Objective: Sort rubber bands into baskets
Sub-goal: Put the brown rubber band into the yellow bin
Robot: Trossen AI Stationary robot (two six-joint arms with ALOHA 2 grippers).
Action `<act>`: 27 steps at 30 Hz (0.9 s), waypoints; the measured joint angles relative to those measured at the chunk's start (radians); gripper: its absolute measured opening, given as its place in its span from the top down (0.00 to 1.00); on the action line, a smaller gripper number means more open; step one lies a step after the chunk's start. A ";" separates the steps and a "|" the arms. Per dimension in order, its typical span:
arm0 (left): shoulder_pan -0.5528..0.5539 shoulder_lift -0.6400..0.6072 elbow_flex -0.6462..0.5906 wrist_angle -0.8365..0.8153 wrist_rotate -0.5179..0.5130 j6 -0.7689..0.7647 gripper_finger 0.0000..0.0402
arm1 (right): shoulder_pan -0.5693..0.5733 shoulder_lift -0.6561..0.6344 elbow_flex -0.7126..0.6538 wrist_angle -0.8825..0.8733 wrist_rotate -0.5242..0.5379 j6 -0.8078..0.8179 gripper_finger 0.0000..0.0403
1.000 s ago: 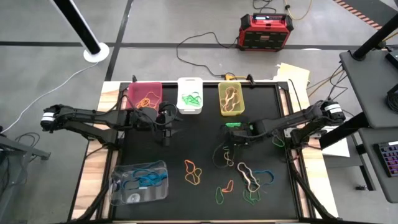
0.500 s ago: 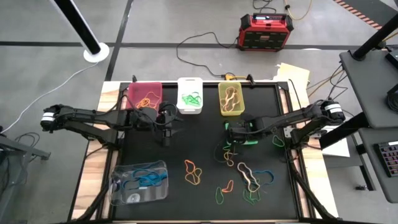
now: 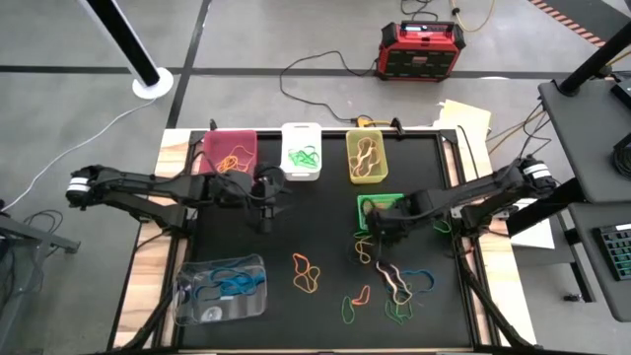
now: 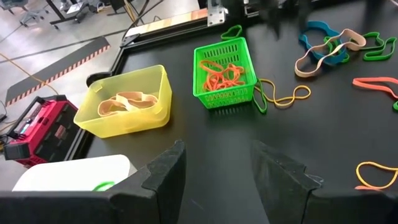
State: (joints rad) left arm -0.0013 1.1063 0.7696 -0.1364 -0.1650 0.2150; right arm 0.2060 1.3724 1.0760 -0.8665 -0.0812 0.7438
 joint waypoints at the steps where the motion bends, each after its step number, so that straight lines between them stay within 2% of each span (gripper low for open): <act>1: 0.000 0.004 0.000 0.000 0.000 0.000 0.60 | 0.021 0.000 -0.001 0.000 -0.026 0.041 0.64; 3: 0.000 0.010 0.000 -0.002 0.000 0.000 0.60 | 0.063 0.007 -0.002 -0.001 -0.058 0.114 0.64; 7: 0.000 0.014 0.000 0.003 0.000 0.002 0.60 | 0.130 0.038 -0.005 -0.028 -0.059 0.243 0.63; 11: 0.000 0.015 0.000 0.004 0.000 0.009 0.60 | 0.171 0.085 -0.025 -0.029 -0.046 0.291 0.62; 16: 0.000 0.017 0.000 0.003 0.000 0.011 0.60 | 0.183 0.165 -0.076 -0.019 -0.050 0.290 0.61; 22: 0.000 0.017 0.000 0.003 0.000 0.011 0.60 | 0.183 0.261 -0.099 -0.009 -0.058 0.206 0.63; 27: 0.000 0.017 0.000 0.002 0.000 0.011 0.60 | 0.183 0.296 -0.098 -0.006 -0.058 0.156 0.73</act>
State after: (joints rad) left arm -0.0013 1.1233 0.7696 -0.1341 -0.1650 0.2260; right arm 0.3885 1.6680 0.9779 -0.8725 -0.1394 0.9000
